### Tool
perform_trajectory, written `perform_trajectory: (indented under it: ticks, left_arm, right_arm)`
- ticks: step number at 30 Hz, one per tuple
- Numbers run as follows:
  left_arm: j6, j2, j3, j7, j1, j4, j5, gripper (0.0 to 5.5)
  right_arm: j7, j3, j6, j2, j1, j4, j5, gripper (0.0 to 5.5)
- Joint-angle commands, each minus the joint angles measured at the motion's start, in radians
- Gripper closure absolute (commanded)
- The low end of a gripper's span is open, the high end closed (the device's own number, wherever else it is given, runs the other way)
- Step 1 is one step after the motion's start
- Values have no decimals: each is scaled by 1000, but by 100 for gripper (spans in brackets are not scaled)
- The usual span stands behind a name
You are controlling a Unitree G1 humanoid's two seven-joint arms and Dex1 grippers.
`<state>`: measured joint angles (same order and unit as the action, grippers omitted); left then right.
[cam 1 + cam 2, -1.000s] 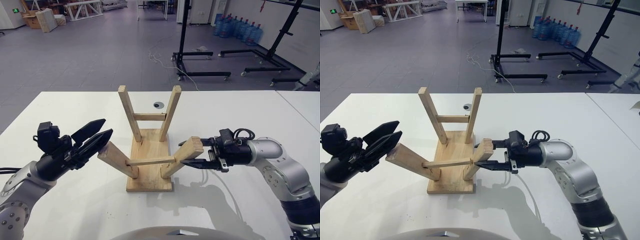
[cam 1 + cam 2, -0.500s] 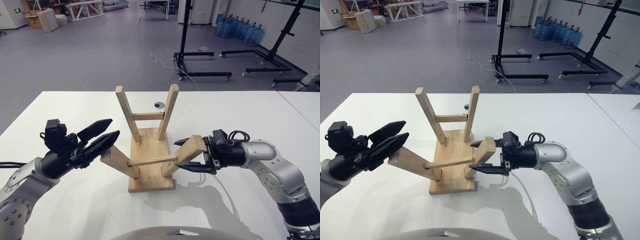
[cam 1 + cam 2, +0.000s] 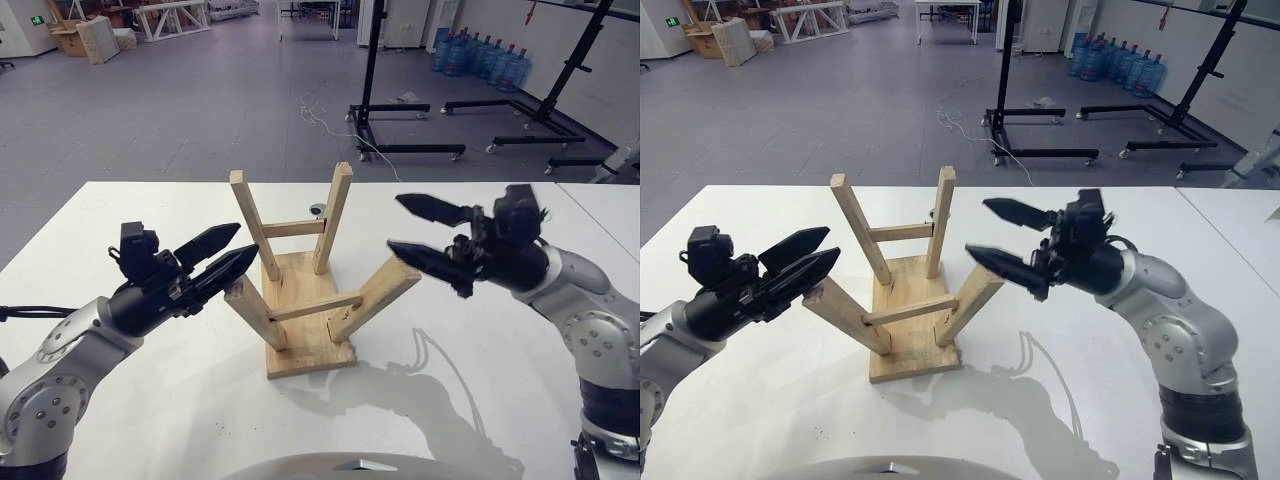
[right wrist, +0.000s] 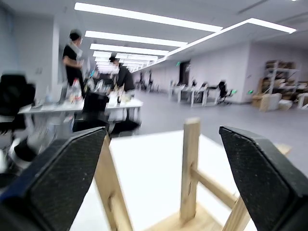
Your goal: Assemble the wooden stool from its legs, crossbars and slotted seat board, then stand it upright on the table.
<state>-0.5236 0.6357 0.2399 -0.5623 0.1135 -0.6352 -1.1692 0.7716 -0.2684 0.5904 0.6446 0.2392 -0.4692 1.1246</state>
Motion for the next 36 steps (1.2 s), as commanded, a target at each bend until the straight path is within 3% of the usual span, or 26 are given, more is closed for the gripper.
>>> perform_trajectory:
  ticks: [1,10,14,23,30,36]
  left_arm:
    - [-56,-4,-75,47,22,-5,66,213]
    - [-70,-40,-167,191,-113,69,177,213]
    - [-79,-78,-127,318,-224,46,135,213]
    - [-150,-82,-129,398,-302,-78,58,213]
    - [-118,-74,-49,443,-220,-128,77,213]
    - [-60,-86,92,506,-190,-135,90,213]
  right_arm:
    - [-63,-49,28,1,31,15,60,117]
    - [-171,-39,-20,-54,70,4,11,117]
    - [-220,-12,-57,-63,89,-34,-74,117]
    - [-312,43,-86,-71,138,-57,-241,117]
    - [-466,185,-67,-36,221,-128,-570,117]
    - [-331,377,-61,107,232,-288,-766,117]
